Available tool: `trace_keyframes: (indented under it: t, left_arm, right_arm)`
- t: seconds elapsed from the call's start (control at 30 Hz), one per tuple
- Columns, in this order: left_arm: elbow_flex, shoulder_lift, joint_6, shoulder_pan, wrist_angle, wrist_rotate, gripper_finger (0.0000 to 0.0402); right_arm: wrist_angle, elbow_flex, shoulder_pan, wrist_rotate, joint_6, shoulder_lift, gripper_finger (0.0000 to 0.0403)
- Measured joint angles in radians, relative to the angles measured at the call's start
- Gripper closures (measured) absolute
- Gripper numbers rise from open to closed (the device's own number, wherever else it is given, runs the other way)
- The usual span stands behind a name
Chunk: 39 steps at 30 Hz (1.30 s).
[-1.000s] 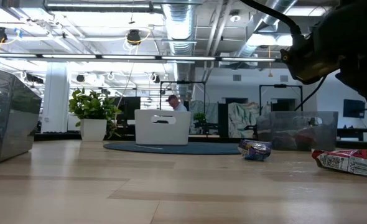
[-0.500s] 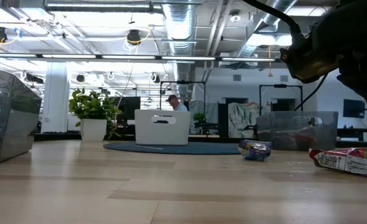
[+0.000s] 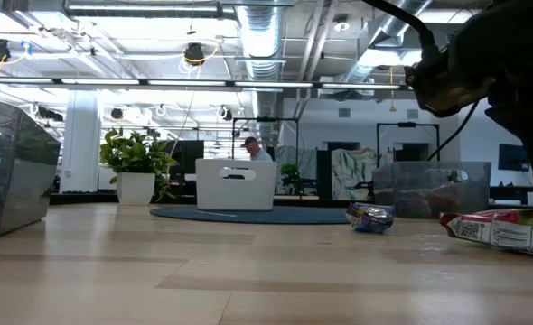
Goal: Pick and place Granola Bars by type
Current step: Put the red granola bar into the top black bin
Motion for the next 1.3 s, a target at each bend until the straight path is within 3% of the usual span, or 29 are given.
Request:
trace_keyframes:
  t: [0.97, 1.3]
  left_arm:
    - [0.0, 0.0, -0.037, 0.0, -0.011, -0.04, 0.0251]
    - [0.0, 0.0, -0.068, 0.0, -0.011, -0.012, 0.0251]
  right_arm:
    - [-0.02, 0.205, -0.046, 0.055, -0.373, -0.009, 0.0343]
    - [-0.325, 0.373, -0.077, 0.183, -0.46, -0.009, 0.0343]
